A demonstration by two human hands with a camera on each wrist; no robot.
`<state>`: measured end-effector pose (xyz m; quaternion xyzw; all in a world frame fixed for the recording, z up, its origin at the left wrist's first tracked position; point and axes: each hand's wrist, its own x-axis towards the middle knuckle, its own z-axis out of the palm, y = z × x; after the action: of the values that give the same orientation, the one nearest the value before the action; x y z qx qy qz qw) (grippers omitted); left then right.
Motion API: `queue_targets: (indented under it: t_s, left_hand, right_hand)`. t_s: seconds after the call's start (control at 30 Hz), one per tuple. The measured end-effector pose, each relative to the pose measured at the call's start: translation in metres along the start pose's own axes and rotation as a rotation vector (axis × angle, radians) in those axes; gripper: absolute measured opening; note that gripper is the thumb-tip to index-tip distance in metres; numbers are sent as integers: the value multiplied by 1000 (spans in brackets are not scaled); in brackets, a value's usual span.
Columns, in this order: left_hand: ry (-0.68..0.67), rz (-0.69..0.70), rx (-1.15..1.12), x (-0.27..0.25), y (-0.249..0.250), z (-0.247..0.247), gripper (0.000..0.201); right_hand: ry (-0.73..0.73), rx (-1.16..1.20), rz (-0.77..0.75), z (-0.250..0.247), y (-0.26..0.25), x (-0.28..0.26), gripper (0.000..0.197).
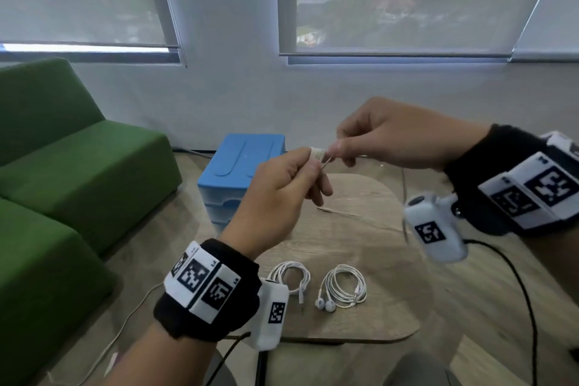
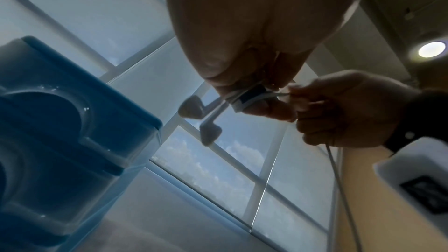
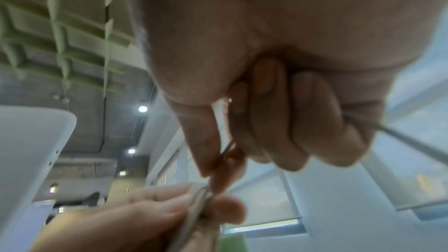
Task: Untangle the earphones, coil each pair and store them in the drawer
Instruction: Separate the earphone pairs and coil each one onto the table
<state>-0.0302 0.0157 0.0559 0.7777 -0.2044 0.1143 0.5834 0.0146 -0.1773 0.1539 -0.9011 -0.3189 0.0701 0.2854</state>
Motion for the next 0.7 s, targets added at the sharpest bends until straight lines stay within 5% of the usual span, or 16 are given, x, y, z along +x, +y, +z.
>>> queue_targets:
  t_s: [0.17,0.57,0.7]
  left_hand:
    - [-19,-72,-66,-2,10,-9,25]
    - [39,-260,-315,-1,35,-14,29]
    - [44,-308,-530,5,47,-18,43]
  right_hand:
    - [-58,-50,-237,-11,-2,-6,6]
    - [322,-409,-467,30,15,-2,29]
    - [423,-345,-490,42,21,9,23]
